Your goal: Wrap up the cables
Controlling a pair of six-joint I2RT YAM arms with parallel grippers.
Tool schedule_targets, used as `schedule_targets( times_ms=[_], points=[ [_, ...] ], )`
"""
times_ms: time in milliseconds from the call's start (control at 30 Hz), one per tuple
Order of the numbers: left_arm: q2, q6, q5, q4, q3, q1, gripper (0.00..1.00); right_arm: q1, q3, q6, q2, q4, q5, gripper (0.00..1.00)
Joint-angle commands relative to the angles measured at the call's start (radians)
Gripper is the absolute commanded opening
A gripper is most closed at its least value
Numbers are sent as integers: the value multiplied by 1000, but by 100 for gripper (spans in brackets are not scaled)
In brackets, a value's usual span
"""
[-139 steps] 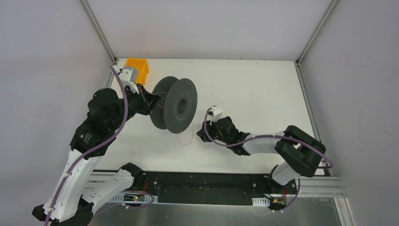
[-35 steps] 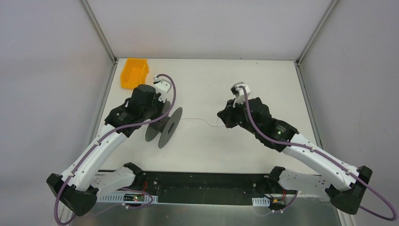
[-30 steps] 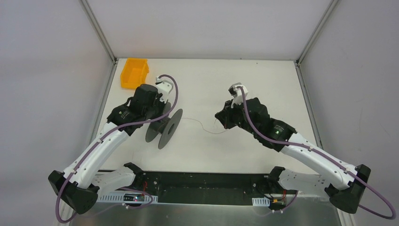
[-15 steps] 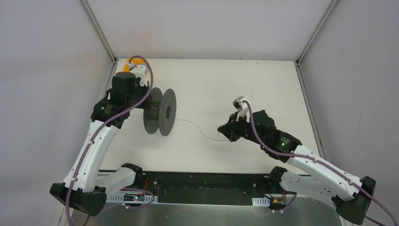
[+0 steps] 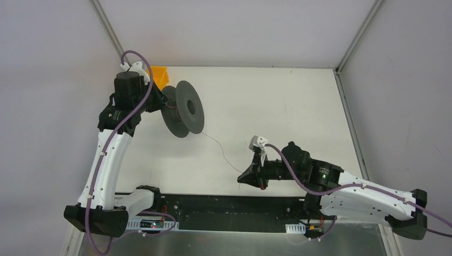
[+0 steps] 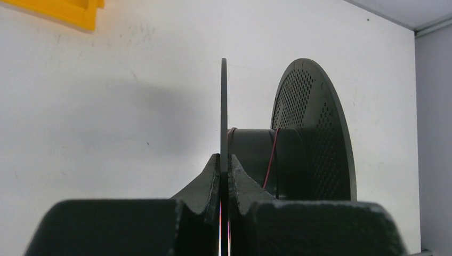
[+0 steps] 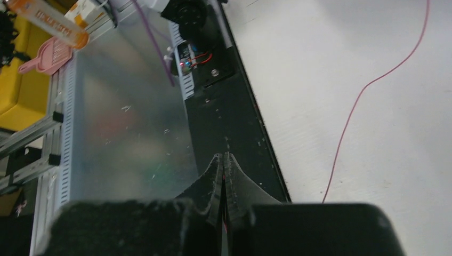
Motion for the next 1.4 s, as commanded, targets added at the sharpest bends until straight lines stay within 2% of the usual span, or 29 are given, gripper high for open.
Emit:
schedule_targets(
  times_ms=[0, 133, 467, 567, 700, 933, 1000, 1067, 1133, 1267, 1367],
  points=[
    [-13, -79, -87, 99, -15, 37, 0, 76, 13, -29, -10, 43, -62, 0],
    [-10, -114, -37, 120, -32, 94, 0, 126, 18, -33, -27, 40, -63, 0],
    [16, -213, 214, 195, -33, 272, 0, 170, 7, -55, -26, 19, -19, 0],
    [13, -243, 337, 239, -38, 356, 0, 170, -15, -87, -37, 14, 116, 0],
    [21, -266, 517, 285, -43, 442, 0, 168, -71, -119, -79, 16, 423, 0],
    [47, -308, 659, 350, -30, 478, 0, 167, -148, -111, -174, 10, 685, 0],
    [51, -328, 685, 376, -30, 495, 0, 167, -172, -94, -211, -4, 788, 0],
    [60, -351, 710, 401, -30, 512, 0, 166, -188, -67, -251, -33, 962, 0],
    [67, -383, 734, 436, -36, 520, 0, 167, -199, -26, -309, -64, 1023, 0],
    [67, -467, 754, 533, -70, 543, 0, 167, -221, -14, -418, -84, 1005, 0],
    [69, -608, 781, 698, -127, 581, 0, 167, -210, 21, -410, -125, 1044, 0]
  ],
)
